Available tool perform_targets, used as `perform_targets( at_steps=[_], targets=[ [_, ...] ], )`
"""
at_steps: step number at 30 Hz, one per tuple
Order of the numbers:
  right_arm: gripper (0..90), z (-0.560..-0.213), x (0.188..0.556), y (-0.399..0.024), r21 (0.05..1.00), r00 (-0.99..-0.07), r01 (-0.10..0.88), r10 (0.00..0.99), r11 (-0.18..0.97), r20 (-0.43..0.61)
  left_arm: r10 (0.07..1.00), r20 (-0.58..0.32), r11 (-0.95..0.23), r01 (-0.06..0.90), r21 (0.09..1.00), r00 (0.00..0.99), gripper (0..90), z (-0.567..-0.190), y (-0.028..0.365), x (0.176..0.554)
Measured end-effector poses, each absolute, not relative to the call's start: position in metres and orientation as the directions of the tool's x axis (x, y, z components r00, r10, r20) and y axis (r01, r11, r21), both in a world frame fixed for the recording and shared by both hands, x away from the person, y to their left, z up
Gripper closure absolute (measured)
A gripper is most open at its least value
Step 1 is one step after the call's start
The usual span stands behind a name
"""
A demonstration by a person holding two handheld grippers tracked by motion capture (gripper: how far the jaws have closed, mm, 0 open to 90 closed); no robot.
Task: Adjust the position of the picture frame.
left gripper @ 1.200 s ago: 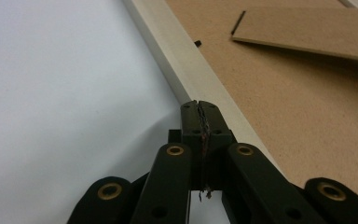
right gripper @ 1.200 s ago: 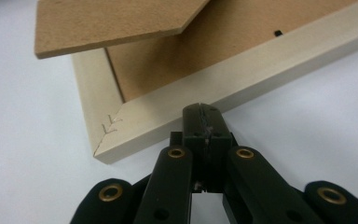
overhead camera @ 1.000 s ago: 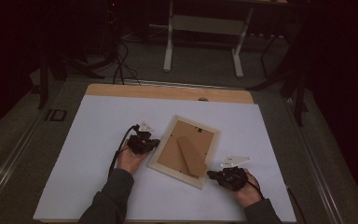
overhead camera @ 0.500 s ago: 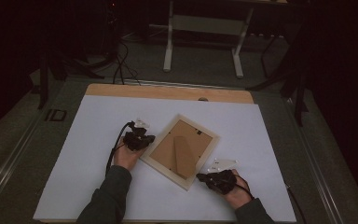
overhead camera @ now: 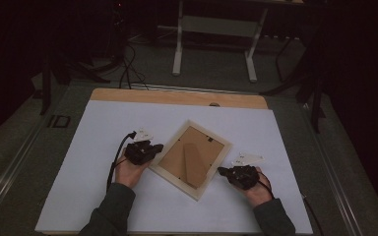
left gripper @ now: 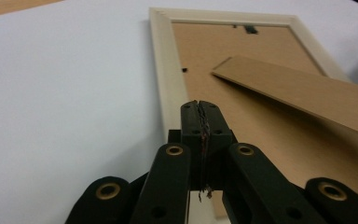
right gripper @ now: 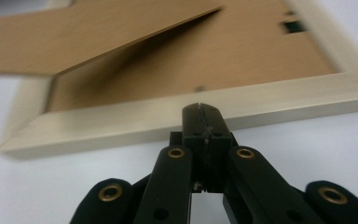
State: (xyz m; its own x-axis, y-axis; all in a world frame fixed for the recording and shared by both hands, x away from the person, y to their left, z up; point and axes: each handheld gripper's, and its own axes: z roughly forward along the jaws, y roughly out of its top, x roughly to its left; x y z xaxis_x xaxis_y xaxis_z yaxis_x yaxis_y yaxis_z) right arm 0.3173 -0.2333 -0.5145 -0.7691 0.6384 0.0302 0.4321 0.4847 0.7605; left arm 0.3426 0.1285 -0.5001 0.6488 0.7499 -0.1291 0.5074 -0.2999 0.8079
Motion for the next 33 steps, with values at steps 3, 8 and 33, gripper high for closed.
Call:
perform_targets(
  at_steps=[3,8,33],
  targets=[
    [90.0,-0.512,0.330,-0.239,0.770,-0.740,0.448,0.672,0.454,0.035,0.739,-0.138,-0.293,0.499,0.816,0.660,90.0,-0.499,0.129,0.333],
    [90.0,-0.508,0.353,-0.248,0.787,-0.699,0.465,0.714,0.405,0.046,0.728,-0.154,-0.281,0.496,0.822,0.668,90.0,-0.500,0.133,0.317],
    [90.0,-0.511,0.425,-0.249,0.772,-0.553,0.568,0.827,0.286,0.101,0.710,-0.151,-0.320,0.505,0.802,0.688,90.0,-0.523,0.136,0.277]
  ],
)
